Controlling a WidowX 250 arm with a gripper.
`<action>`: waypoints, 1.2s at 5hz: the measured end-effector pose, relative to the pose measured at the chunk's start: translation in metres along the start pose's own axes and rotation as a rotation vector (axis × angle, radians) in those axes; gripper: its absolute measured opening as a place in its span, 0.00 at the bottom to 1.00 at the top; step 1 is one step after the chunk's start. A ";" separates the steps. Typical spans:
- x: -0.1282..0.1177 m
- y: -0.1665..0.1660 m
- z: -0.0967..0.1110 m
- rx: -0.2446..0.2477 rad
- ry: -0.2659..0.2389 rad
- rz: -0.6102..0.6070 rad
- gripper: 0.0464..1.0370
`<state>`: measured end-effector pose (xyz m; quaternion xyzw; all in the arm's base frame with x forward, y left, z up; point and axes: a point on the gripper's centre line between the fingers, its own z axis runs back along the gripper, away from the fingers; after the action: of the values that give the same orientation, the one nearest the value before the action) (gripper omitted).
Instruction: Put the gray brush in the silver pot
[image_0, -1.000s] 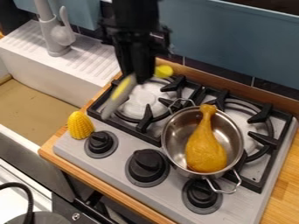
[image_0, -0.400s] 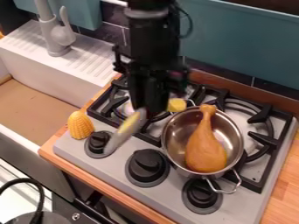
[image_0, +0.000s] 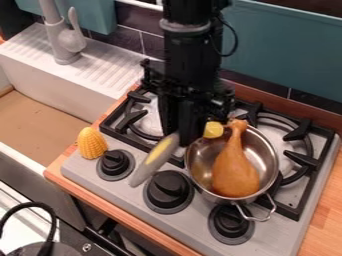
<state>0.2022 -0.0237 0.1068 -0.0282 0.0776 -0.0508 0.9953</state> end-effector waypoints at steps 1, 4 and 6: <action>0.001 0.000 -0.004 0.009 0.016 0.019 0.14; 0.007 -0.001 -0.024 0.047 0.075 0.067 0.14; 0.011 -0.008 -0.023 0.049 0.089 0.083 0.14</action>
<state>0.2084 -0.0341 0.0829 0.0015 0.1216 -0.0125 0.9925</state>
